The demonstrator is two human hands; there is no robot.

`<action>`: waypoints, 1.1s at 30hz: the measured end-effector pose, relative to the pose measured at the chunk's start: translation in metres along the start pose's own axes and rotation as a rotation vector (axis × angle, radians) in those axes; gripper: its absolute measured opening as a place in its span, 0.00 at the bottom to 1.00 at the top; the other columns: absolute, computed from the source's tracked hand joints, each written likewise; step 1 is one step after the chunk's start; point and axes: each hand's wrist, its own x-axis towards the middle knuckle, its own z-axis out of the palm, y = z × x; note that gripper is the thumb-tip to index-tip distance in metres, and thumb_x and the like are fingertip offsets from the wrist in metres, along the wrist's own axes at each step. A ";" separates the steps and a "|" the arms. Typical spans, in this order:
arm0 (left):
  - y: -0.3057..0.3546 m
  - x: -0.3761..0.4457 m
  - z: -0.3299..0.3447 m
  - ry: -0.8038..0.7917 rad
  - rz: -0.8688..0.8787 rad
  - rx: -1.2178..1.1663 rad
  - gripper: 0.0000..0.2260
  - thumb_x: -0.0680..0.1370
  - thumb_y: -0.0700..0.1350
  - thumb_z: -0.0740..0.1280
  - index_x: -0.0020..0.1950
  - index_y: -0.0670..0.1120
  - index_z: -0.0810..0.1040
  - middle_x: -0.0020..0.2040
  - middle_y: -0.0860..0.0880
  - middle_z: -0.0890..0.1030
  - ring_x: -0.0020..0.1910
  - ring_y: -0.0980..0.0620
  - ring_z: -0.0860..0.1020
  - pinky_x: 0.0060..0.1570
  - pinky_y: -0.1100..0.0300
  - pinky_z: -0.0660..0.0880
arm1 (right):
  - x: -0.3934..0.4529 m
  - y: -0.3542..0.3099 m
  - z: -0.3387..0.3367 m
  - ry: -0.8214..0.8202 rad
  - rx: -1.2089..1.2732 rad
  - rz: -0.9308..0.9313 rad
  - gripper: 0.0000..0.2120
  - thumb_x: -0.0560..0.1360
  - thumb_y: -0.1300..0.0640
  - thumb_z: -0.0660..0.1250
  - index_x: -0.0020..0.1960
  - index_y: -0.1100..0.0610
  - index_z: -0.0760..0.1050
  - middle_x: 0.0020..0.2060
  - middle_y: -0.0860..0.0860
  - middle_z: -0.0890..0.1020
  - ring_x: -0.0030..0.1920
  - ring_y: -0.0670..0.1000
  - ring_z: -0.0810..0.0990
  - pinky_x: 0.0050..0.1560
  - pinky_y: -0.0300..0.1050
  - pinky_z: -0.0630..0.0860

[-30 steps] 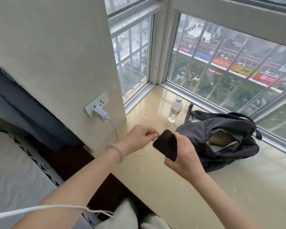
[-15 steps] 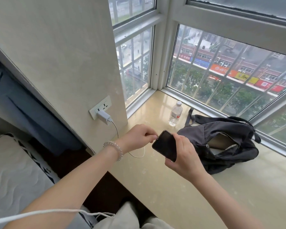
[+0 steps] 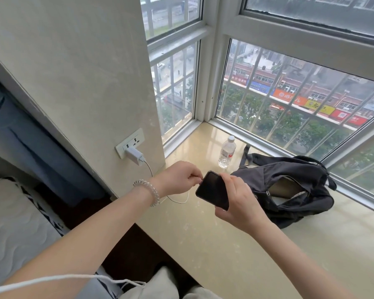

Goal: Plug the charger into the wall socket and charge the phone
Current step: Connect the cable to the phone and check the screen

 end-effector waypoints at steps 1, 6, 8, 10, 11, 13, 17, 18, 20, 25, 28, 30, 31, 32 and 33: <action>0.000 0.000 0.000 0.002 0.011 0.025 0.08 0.78 0.41 0.63 0.47 0.42 0.83 0.39 0.47 0.80 0.41 0.50 0.76 0.38 0.65 0.69 | 0.000 0.000 0.000 -0.005 -0.003 -0.004 0.35 0.64 0.54 0.70 0.68 0.63 0.65 0.55 0.57 0.76 0.52 0.58 0.74 0.49 0.54 0.75; -0.006 -0.003 0.000 0.007 -0.002 0.022 0.08 0.77 0.39 0.64 0.46 0.41 0.83 0.36 0.51 0.79 0.37 0.54 0.75 0.36 0.70 0.67 | 0.003 -0.003 0.003 -0.012 0.012 -0.021 0.37 0.62 0.54 0.70 0.68 0.62 0.64 0.53 0.58 0.76 0.50 0.58 0.74 0.47 0.53 0.75; -0.008 -0.004 0.000 0.002 -0.011 0.014 0.08 0.76 0.39 0.64 0.44 0.40 0.83 0.36 0.49 0.80 0.38 0.52 0.76 0.39 0.66 0.71 | 0.004 -0.005 0.005 -0.006 0.010 -0.037 0.37 0.61 0.55 0.70 0.68 0.62 0.63 0.52 0.58 0.76 0.49 0.58 0.74 0.46 0.53 0.75; -0.009 -0.005 -0.001 -0.006 -0.019 0.011 0.08 0.76 0.38 0.63 0.43 0.39 0.82 0.38 0.46 0.81 0.40 0.50 0.77 0.42 0.61 0.73 | 0.006 -0.007 0.007 0.007 0.011 -0.048 0.37 0.61 0.55 0.69 0.67 0.62 0.63 0.50 0.57 0.75 0.48 0.57 0.73 0.45 0.52 0.75; -0.010 -0.005 -0.001 -0.006 -0.022 0.010 0.08 0.76 0.39 0.64 0.42 0.39 0.82 0.39 0.46 0.81 0.40 0.50 0.77 0.41 0.61 0.73 | 0.006 -0.007 0.007 0.012 0.013 -0.054 0.36 0.61 0.55 0.69 0.67 0.62 0.63 0.49 0.57 0.75 0.47 0.56 0.72 0.45 0.51 0.75; -0.012 -0.006 -0.003 0.001 -0.031 -0.001 0.08 0.76 0.39 0.64 0.42 0.40 0.82 0.38 0.45 0.82 0.40 0.48 0.78 0.40 0.60 0.73 | 0.009 -0.008 0.009 0.022 0.018 -0.064 0.37 0.61 0.55 0.70 0.67 0.63 0.64 0.48 0.57 0.74 0.46 0.56 0.71 0.46 0.49 0.73; -0.017 -0.009 -0.003 -0.018 -0.049 -0.032 0.09 0.77 0.41 0.64 0.38 0.48 0.78 0.36 0.48 0.80 0.37 0.50 0.77 0.39 0.59 0.73 | 0.014 -0.007 0.012 0.014 -0.012 -0.096 0.38 0.60 0.55 0.70 0.68 0.62 0.64 0.50 0.57 0.74 0.47 0.58 0.73 0.46 0.50 0.73; -0.020 -0.011 -0.003 -0.051 -0.056 -0.052 0.10 0.77 0.41 0.63 0.37 0.51 0.76 0.36 0.51 0.79 0.36 0.53 0.76 0.38 0.60 0.72 | 0.016 -0.005 0.012 -0.004 -0.034 -0.117 0.38 0.60 0.55 0.70 0.68 0.62 0.65 0.51 0.57 0.75 0.48 0.58 0.74 0.46 0.49 0.73; -0.028 -0.014 -0.004 -0.123 -0.069 -0.121 0.07 0.77 0.42 0.64 0.41 0.51 0.77 0.40 0.53 0.80 0.43 0.54 0.78 0.43 0.61 0.74 | 0.023 -0.001 0.010 -0.059 -0.091 -0.178 0.39 0.60 0.55 0.70 0.69 0.61 0.64 0.54 0.57 0.75 0.50 0.58 0.74 0.48 0.48 0.72; -0.046 -0.013 0.010 -0.137 -0.149 -0.470 0.11 0.76 0.34 0.64 0.57 0.41 0.76 0.46 0.43 0.85 0.46 0.50 0.84 0.53 0.55 0.79 | 0.048 0.008 0.008 -0.164 -0.249 -0.342 0.41 0.60 0.52 0.69 0.71 0.58 0.61 0.58 0.54 0.75 0.57 0.56 0.73 0.60 0.50 0.70; -0.059 -0.009 0.025 -0.029 -0.230 -0.658 0.13 0.75 0.32 0.64 0.59 0.40 0.76 0.43 0.43 0.85 0.44 0.49 0.84 0.49 0.57 0.80 | 0.060 0.015 0.012 -0.123 -0.230 -0.310 0.38 0.63 0.56 0.71 0.71 0.61 0.64 0.63 0.56 0.74 0.62 0.58 0.72 0.68 0.53 0.65; -0.071 -0.008 0.036 0.050 -0.295 -0.813 0.15 0.75 0.32 0.65 0.60 0.40 0.76 0.44 0.43 0.85 0.47 0.48 0.84 0.49 0.58 0.79 | 0.058 0.017 0.018 -0.014 -0.085 -0.206 0.35 0.65 0.63 0.72 0.70 0.63 0.66 0.64 0.59 0.73 0.64 0.60 0.71 0.68 0.52 0.65; -0.076 -0.007 0.042 0.092 -0.336 -0.889 0.15 0.75 0.32 0.65 0.60 0.40 0.76 0.45 0.43 0.85 0.48 0.49 0.84 0.49 0.58 0.79 | 0.054 0.017 0.024 0.067 0.014 -0.129 0.33 0.66 0.65 0.72 0.69 0.63 0.67 0.63 0.59 0.73 0.64 0.59 0.71 0.68 0.49 0.65; -0.080 -0.006 0.049 0.135 -0.382 -0.950 0.14 0.75 0.31 0.65 0.60 0.39 0.76 0.45 0.44 0.85 0.48 0.49 0.84 0.48 0.58 0.79 | 0.049 0.015 0.030 0.150 0.124 -0.023 0.31 0.67 0.66 0.71 0.68 0.62 0.67 0.63 0.59 0.72 0.64 0.57 0.70 0.68 0.47 0.65; -0.083 -0.003 0.055 0.171 -0.419 -1.002 0.14 0.75 0.30 0.65 0.59 0.39 0.76 0.44 0.45 0.86 0.47 0.49 0.84 0.48 0.59 0.79 | 0.044 0.011 0.038 0.231 0.254 0.121 0.28 0.69 0.66 0.70 0.67 0.61 0.68 0.61 0.57 0.72 0.62 0.54 0.71 0.66 0.44 0.66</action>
